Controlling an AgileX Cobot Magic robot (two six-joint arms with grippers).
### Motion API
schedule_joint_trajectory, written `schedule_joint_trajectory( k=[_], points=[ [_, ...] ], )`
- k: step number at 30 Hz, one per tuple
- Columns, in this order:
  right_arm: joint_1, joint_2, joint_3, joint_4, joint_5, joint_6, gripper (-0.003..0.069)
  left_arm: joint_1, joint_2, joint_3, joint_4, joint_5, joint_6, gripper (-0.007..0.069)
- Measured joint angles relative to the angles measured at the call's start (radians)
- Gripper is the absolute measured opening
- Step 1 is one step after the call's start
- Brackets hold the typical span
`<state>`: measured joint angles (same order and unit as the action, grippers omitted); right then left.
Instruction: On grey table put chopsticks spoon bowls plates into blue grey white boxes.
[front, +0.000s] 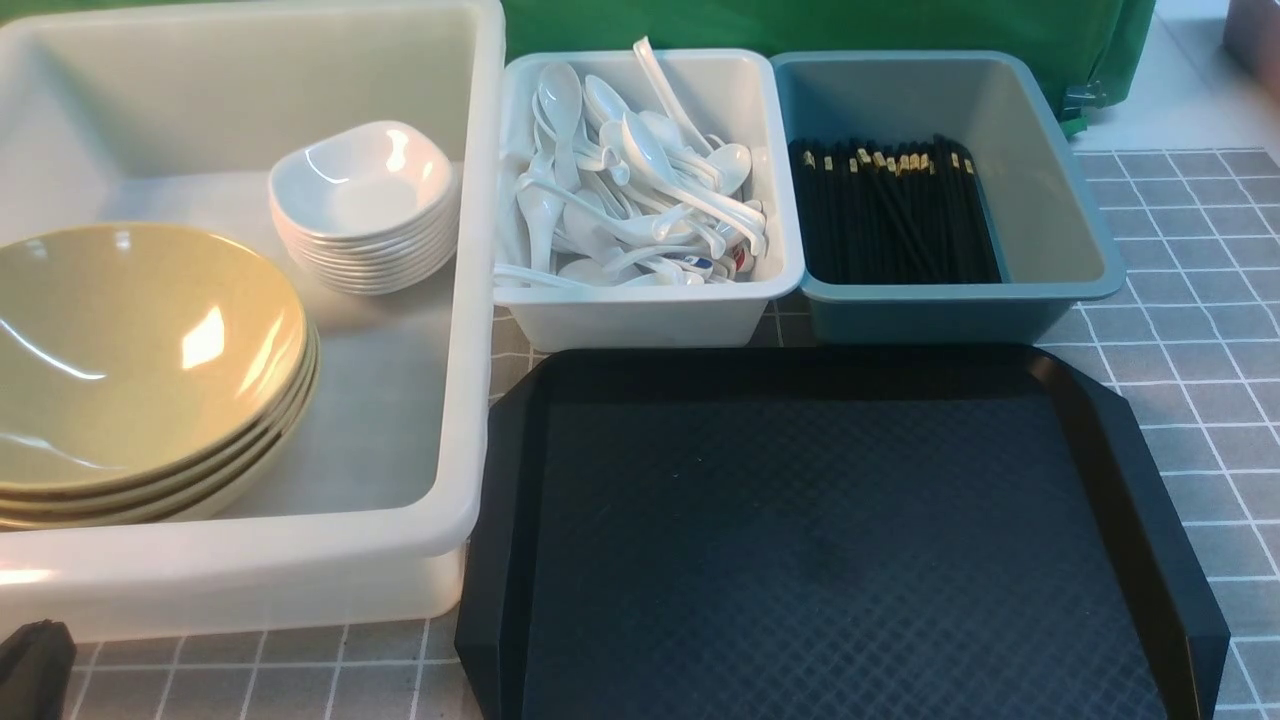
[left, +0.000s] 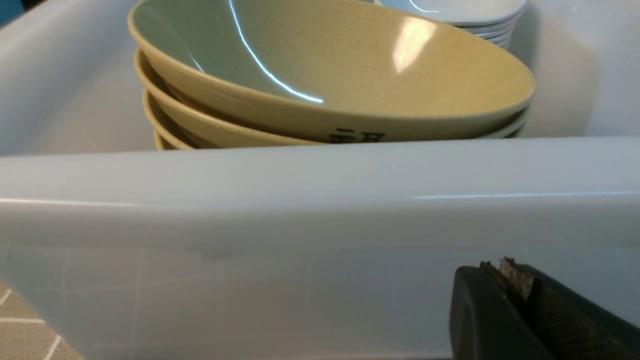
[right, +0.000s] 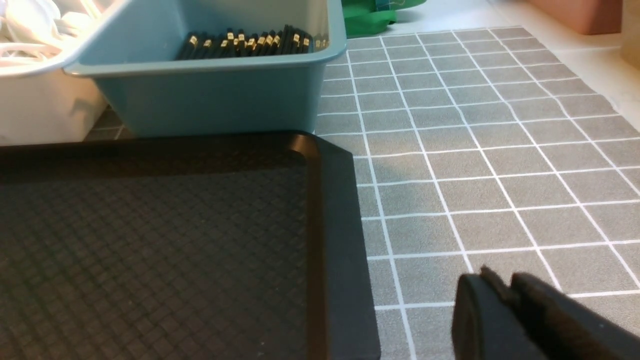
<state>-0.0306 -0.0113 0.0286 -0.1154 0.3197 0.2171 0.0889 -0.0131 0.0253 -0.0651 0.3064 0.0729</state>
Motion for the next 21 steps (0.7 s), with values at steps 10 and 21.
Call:
schedule_joint_trajectory(
  k=[10, 21],
  points=[
    [0.0, 0.0, 0.0, 0.0, 0.0, 0.0, 0.0116, 0.0, 0.0, 0.0, 0.0, 0.0, 0.001, -0.0011],
    [0.0, 0.0, 0.0, 0.0, 0.0, 0.0, 0.0129, 0.0, 0.0, 0.0, 0.0, 0.0, 0.001, -0.0011]
  ],
)
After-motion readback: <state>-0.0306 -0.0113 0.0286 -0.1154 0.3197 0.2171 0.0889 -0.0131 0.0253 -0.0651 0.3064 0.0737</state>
